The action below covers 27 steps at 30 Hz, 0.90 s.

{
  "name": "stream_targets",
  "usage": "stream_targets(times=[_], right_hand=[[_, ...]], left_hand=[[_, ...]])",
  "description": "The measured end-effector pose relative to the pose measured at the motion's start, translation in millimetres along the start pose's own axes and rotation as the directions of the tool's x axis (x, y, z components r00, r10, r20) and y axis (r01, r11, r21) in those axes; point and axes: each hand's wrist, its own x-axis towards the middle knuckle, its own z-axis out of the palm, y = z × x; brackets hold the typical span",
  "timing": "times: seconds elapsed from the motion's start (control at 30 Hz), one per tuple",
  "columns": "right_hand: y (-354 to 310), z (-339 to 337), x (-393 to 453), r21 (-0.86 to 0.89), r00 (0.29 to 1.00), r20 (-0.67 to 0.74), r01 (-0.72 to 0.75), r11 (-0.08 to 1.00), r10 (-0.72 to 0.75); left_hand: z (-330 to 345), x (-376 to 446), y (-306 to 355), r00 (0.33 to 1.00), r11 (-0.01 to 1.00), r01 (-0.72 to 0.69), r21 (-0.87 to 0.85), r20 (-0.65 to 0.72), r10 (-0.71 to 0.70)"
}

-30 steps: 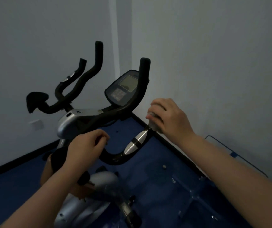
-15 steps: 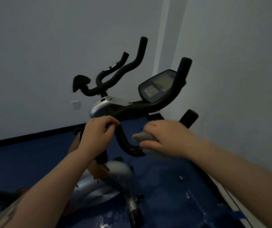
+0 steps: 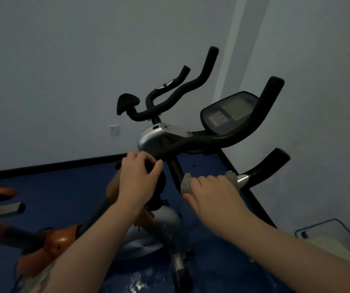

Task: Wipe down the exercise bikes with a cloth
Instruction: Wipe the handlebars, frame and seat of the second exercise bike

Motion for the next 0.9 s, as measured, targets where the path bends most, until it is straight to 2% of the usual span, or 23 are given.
stream_targets(times=[0.03,0.1,0.17,0.3,0.37,0.4,0.47,0.53,0.57,0.6,0.63,0.67,0.7,0.73,0.77,0.83,0.9], right_hand=[[-2.8,0.2,0.0,-0.022,1.000,0.000,-0.030,0.999,0.030],[-16.4,0.0,10.7,0.003,0.984,0.140,-0.115,0.993,0.114],[-21.7,3.9,33.8,0.036,0.935,0.270,-0.249,0.968,0.231],[-14.5,1.8,56.8,0.045,0.870,0.487,-0.115,0.992,0.078],[-12.2,-1.3,48.0,0.018,0.851,0.524,-0.060,0.998,0.041],[-14.1,-0.3,41.5,0.019,0.870,0.491,-0.067,0.998,0.049],[-20.0,1.1,38.5,0.079,0.883,0.442,-0.215,0.973,0.159],[-22.0,-0.2,50.6,0.184,0.838,0.479,-0.385,0.905,0.259],[-20.6,0.6,61.6,0.272,0.790,0.539,-0.492,0.827,0.292],[-18.4,0.1,71.9,0.386,0.728,0.603,-0.623,0.680,0.325],[-15.8,-0.5,81.0,0.501,0.656,0.674,-0.744,0.442,0.339],[-12.6,-0.2,88.0,0.571,0.583,0.739,-0.808,0.146,0.338],[-8.0,1.0,92.6,0.581,0.518,0.787,-0.806,-0.117,0.336],[-3.1,2.1,95.0,0.559,0.457,0.821,-0.766,-0.319,0.342],[1.3,4.4,96.1,0.524,0.400,0.850,-0.705,-0.477,0.343],[3.8,9.3,97.5,0.497,0.346,0.867,-0.551,-0.671,0.358],[-1.5,9.7,105.2,0.540,0.351,0.835,-0.375,-0.754,0.424]], left_hand=[[0.4,-0.1,0.2,1.000,1.000,-0.004,0.008,-0.001,0.004],[0.4,-0.1,0.7,1.000,1.000,-0.016,0.020,-0.012,0.017],[-0.3,0.8,1.5,0.999,0.997,-0.041,0.058,-0.015,0.042],[-4.5,6.5,1.0,0.992,0.972,-0.124,0.198,0.022,0.122],[-6.1,10.6,1.4,0.981,0.943,-0.193,0.273,0.058,0.184],[-6.7,12.7,1.6,0.980,0.938,-0.200,0.284,0.053,0.193],[-6.4,16.5,-1.3,0.979,0.954,-0.202,0.220,0.008,0.205],[-5.3,17.3,-6.1,0.985,0.986,-0.165,0.031,-0.043,0.166],[-5.5,17.0,-8.2,0.987,0.988,-0.150,-0.036,-0.057,0.148],[-5.8,16.4,-9.3,0.988,0.987,-0.145,-0.069,-0.066,0.140],[-6.0,15.7,-10.3,0.987,0.985,-0.149,-0.084,-0.066,0.144],[-6.0,14.6,-10.8,0.987,0.983,-0.156,-0.094,-0.062,0.150],[-6.1,14.3,-11.1,0.986,0.982,-0.162,-0.101,-0.059,0.157],[-6.3,14.3,-11.5,0.985,0.980,-0.167,-0.106,-0.057,0.161],[-6.4,14.9,-12.1,0.985,0.979,-0.170,-0.108,-0.057,0.165],[-5.4,15.4,-13.2,0.985,0.979,-0.171,-0.107,-0.054,0.166],[-5.0,16.1,-12.8,0.985,0.980,-0.170,-0.101,-0.045,0.166]])
